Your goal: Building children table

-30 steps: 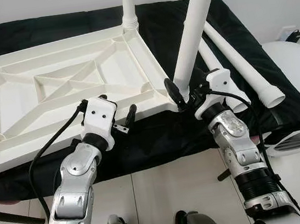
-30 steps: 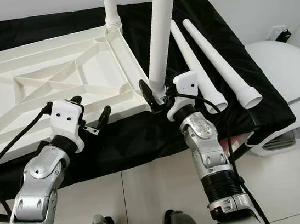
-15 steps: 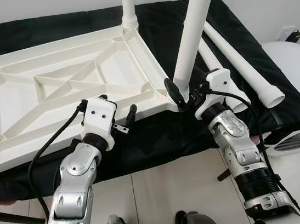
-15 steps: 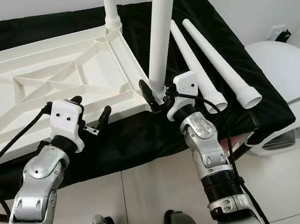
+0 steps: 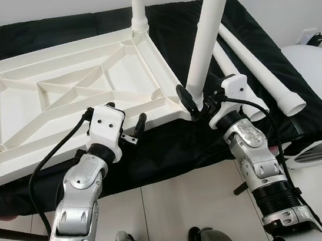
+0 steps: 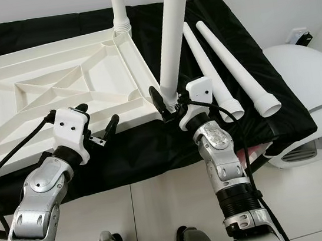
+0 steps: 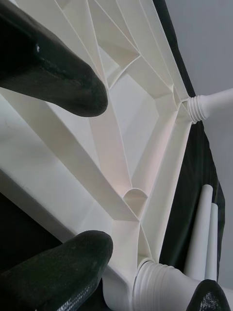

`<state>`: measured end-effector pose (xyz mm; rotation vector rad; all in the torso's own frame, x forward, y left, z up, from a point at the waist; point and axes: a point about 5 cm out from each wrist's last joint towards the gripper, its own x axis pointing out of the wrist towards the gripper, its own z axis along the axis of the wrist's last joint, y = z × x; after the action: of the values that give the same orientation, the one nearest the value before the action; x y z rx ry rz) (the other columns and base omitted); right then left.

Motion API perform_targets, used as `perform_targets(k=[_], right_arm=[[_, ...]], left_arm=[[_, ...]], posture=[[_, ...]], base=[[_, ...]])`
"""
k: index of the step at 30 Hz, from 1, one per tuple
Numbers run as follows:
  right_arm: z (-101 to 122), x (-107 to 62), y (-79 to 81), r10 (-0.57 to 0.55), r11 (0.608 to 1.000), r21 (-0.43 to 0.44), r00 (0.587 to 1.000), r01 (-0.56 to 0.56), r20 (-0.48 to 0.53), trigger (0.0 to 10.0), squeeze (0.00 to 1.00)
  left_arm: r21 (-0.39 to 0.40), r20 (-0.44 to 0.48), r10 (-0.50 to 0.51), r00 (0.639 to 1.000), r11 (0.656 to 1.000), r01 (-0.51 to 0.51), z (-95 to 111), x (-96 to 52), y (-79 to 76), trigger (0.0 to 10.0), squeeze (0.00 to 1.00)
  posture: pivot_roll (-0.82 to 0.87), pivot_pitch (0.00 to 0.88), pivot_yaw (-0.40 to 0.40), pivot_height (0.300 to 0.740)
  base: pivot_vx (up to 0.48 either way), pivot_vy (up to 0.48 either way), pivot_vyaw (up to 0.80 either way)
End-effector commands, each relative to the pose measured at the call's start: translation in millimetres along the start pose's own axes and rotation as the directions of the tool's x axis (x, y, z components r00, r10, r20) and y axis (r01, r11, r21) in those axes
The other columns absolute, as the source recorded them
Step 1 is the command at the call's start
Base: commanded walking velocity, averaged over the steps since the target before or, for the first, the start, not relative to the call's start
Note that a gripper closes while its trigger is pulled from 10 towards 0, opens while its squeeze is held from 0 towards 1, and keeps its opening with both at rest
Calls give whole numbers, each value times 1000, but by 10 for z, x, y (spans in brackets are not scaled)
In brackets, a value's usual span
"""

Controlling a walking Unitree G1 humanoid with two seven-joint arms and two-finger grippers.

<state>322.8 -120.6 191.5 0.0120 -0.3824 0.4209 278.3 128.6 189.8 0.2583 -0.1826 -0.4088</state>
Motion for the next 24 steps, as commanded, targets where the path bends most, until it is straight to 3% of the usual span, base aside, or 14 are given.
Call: perform_targets(k=[1,24], right_arm=[[-7,2,-23,-1,1000,-10,1000,1,-3,10000,0],[8,11,-7,0,1000,-8,1000,0,7,10000,0]], left_arm=[[3,6,-35,999,999,35,9,9,-34,10000,0],[10,1,-65,998,998,65,15,5,-26,10000,0]], posture=[[52,134,-43,740],[50,142,-33,740]], base=[[0,0,0],[0,0,0]])
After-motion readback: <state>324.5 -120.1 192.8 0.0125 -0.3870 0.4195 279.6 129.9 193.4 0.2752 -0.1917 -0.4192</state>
